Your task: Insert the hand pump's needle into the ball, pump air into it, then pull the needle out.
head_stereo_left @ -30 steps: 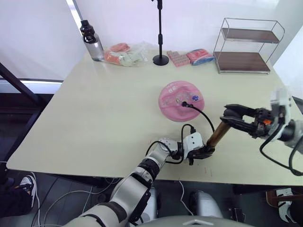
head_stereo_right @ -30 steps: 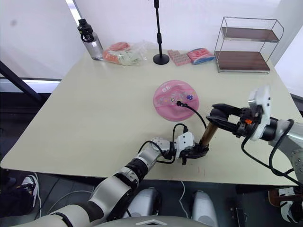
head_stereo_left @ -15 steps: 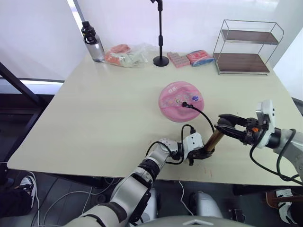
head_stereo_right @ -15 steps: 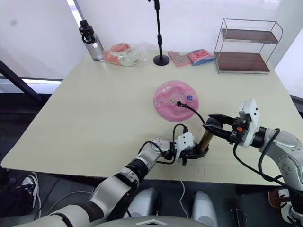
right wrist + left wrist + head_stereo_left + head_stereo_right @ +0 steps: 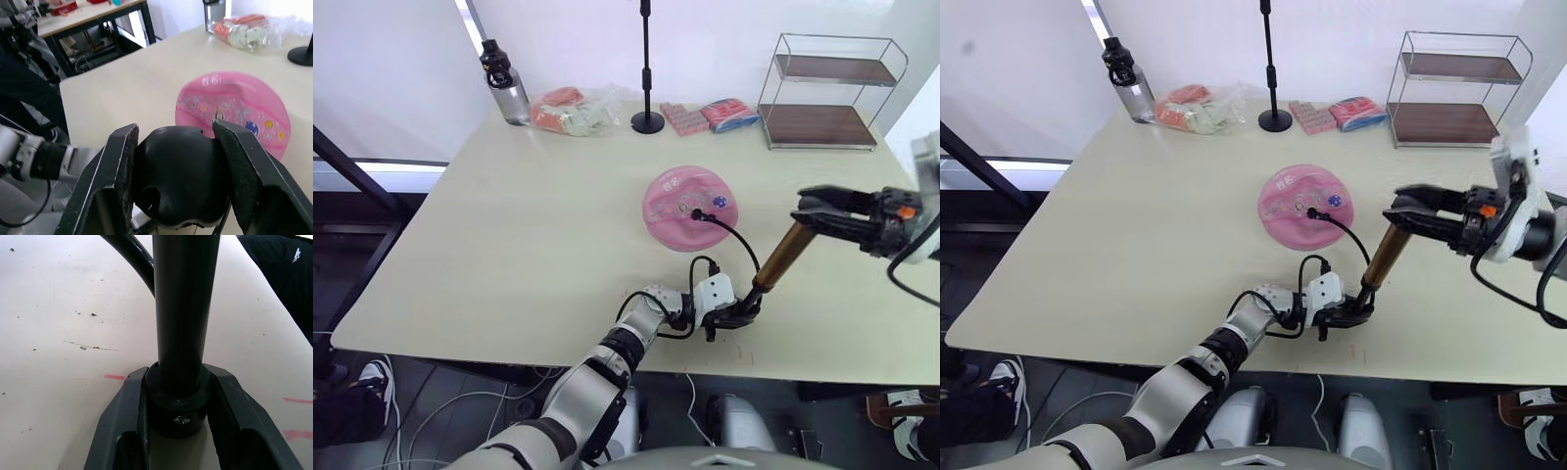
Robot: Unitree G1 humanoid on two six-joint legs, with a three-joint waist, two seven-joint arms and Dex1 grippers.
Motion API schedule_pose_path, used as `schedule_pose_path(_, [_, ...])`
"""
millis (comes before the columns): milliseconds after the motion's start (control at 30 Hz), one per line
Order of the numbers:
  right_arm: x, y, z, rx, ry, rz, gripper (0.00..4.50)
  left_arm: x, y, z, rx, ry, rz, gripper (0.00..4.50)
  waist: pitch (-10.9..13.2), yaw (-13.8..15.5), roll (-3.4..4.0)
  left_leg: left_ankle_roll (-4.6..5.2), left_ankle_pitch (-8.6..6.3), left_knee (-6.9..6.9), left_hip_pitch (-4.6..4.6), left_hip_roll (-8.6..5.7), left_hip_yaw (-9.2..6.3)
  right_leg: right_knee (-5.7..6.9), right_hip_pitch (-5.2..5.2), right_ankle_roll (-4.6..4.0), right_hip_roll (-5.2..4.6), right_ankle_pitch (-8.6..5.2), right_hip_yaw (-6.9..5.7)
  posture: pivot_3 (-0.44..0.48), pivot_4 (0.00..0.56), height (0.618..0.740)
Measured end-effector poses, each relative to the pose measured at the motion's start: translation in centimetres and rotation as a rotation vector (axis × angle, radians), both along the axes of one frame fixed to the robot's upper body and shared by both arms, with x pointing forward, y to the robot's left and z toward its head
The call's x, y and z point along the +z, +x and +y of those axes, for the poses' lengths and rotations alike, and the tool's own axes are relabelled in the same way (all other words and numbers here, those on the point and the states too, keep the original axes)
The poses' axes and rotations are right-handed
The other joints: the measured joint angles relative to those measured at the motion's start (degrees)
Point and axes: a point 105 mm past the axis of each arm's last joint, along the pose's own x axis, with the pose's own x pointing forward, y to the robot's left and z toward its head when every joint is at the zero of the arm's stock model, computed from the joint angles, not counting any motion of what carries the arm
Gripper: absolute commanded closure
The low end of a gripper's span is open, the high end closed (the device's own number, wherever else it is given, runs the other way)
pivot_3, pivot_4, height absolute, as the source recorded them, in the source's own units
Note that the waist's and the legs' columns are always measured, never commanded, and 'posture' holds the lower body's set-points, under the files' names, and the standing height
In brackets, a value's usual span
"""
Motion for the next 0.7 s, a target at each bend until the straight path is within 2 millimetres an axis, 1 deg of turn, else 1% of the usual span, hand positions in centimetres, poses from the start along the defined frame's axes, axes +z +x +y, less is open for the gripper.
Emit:
schedule_pose_path(33, [0.9, 0.0, 0.0, 0.001, 0.019, -0.002, 2.59, 0.0, 0.0, 0.0, 0.0, 0.0, 0.0, 3.4, 0.0, -0.01, 0.0, 0.0, 0.0, 0.0, 0.0, 0.03, 0.0, 0.0, 0.0, 0.0, 0.0, 0.0, 0.0, 0.0, 0.15, 0.74])
schedule_pose_path(133, [2.6, 0.0, -0.1, 0.001, 0.066, 0.001, 2.59, 0.0, 0.0, 0.0, -0.002, -0.001, -0.001, 3.4, 0.01, -0.02, 0.01, 0.0, 0.0, 0.0, -0.02, 0.05, 0.02, 0.0, -0.02, 0.0, -0.01, 0.0, 0.01, 0.0, 0.15, 0.74])
schedule_pose_path(233, [2.8, -0.1, -0.2, -0.008, 0.073, 0.03, 2.59, 0.0, 0.0, 0.0, -0.005, 0.0, -0.001, 3.4, 0.02, -0.01, 0.01, 0.0, 0.0, 0.0, -0.05, 0.05, 0.03, 0.0, -0.03, 0.0, -0.02, 0.0, 0.02, 0.0, 0.15, 0.74])
schedule_pose_path(367, [2.1, -0.5, -0.4, -0.018, 0.088, 0.035, 2.59, 0.0, -0.1, 0.0, -0.006, 0.003, -0.002, 3.4, -0.01, 0.0, -0.01, 0.0, 0.0, -0.01, -0.01, 0.05, 0.03, 0.0, 0.0, 0.0, -0.01, 0.0, 0.02, 0.0, 0.15, 0.74])
schedule_pose_path(467, [1.0, -0.5, -0.3, -0.028, 0.102, 0.032, 2.59, -0.2, 0.0, 0.2, 0.001, 0.009, 0.0, 3.4, -0.2, -0.05, -0.12, 0.0, 0.0, 0.0, 0.08, 0.05, 0.02, 0.02, 0.09, 0.0, 0.03, 0.0, 0.02, 0.0, 0.15, 0.74])
schedule_pose_path(567, [-0.6, -0.4, 0.2, -0.029, 0.076, 0.031, 2.59, -0.4, 0.0, 0.3, 0.008, 0.014, 0.002, 3.4, -0.31, -0.15, -0.27, 0.01, 0.0, -0.01, 0.3, 0.11, -0.01, 0.01, 0.31, -0.01, 0.07, -0.01, 0.0, 0.0, 0.15, 0.74])
schedule_pose_path(600, [-1.8, -0.2, 0.5, -0.033, 0.063, 0.04, 2.59, -0.4, 0.0, 0.3, 0.012, 0.015, 0.004, 3.4, -0.36, -0.17, -0.35, 0.0, 0.0, -0.01, 0.37, 0.14, -0.02, 0.01, 0.37, -0.01, 0.08, -0.01, -0.01, 0.0, 0.15, 0.74])
schedule_pose_path(700, [-4.1, 0.2, 1.1, -0.035, 0.042, 0.057, 2.59, -0.5, 0.0, 0.4, 0.015, 0.016, 0.006, 3.4, -0.44, -0.18, -0.49, 0.0, 0.0, -0.02, 0.42, 0.15, -0.02, 0.0, 0.38, -0.01, 0.09, -0.01, 0.0, 0.0, 0.15, 0.74])
